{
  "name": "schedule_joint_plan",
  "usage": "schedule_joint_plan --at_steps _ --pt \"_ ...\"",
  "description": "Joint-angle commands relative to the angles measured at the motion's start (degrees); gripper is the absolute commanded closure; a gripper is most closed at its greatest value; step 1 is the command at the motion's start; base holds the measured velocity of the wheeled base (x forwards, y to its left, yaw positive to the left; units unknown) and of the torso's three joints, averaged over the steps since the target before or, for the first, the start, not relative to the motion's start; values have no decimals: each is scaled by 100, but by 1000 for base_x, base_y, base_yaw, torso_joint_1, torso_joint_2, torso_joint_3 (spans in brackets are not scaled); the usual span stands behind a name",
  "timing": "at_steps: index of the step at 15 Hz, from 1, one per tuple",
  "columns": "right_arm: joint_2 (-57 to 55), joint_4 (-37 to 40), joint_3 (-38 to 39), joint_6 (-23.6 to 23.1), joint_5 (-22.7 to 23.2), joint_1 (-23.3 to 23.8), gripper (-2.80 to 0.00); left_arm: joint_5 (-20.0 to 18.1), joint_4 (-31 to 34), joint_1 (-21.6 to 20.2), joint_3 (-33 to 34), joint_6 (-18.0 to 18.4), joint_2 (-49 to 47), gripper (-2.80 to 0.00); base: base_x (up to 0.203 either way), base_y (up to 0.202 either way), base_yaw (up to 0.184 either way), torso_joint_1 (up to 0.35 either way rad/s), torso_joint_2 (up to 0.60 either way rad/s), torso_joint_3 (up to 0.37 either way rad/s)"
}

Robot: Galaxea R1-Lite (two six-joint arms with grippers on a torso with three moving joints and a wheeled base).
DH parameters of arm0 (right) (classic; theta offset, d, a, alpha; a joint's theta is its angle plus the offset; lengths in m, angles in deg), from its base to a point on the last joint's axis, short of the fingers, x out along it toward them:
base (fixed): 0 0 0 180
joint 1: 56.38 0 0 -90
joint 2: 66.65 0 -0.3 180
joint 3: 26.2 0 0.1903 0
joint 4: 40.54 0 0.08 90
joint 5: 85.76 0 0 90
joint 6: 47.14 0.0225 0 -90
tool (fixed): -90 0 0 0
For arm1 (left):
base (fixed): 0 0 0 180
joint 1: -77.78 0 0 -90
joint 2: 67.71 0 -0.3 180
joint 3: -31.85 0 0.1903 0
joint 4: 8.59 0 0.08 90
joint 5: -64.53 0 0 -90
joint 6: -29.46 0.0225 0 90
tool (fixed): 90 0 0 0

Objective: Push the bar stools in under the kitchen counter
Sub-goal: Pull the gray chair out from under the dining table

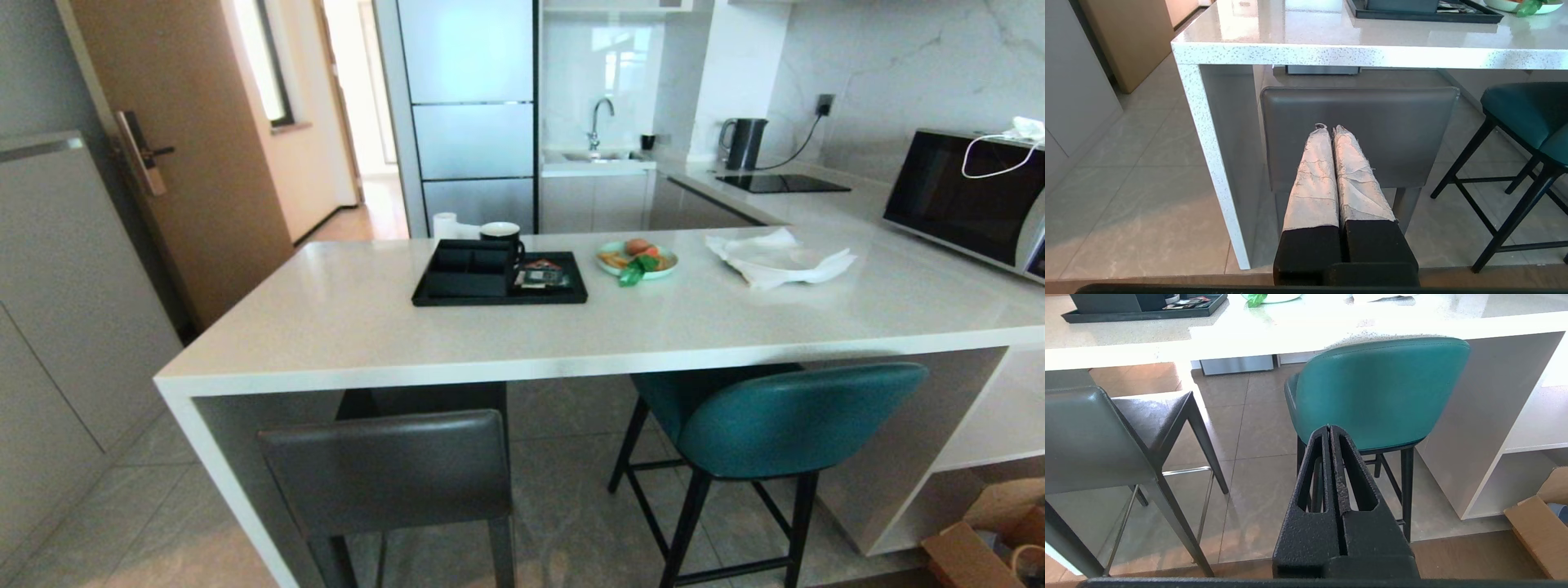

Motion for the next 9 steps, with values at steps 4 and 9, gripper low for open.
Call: schedule_joint_plan --at_steps 4,9 --pt "-9 -3 18 0 -4 0 0 2 -3 0 18 0 -11 0 0 0 0 0 0 0" --pt "-9 -3 18 0 -4 0 0 2 -3 0 18 0 -11 0 0 0 0 0 0 0"
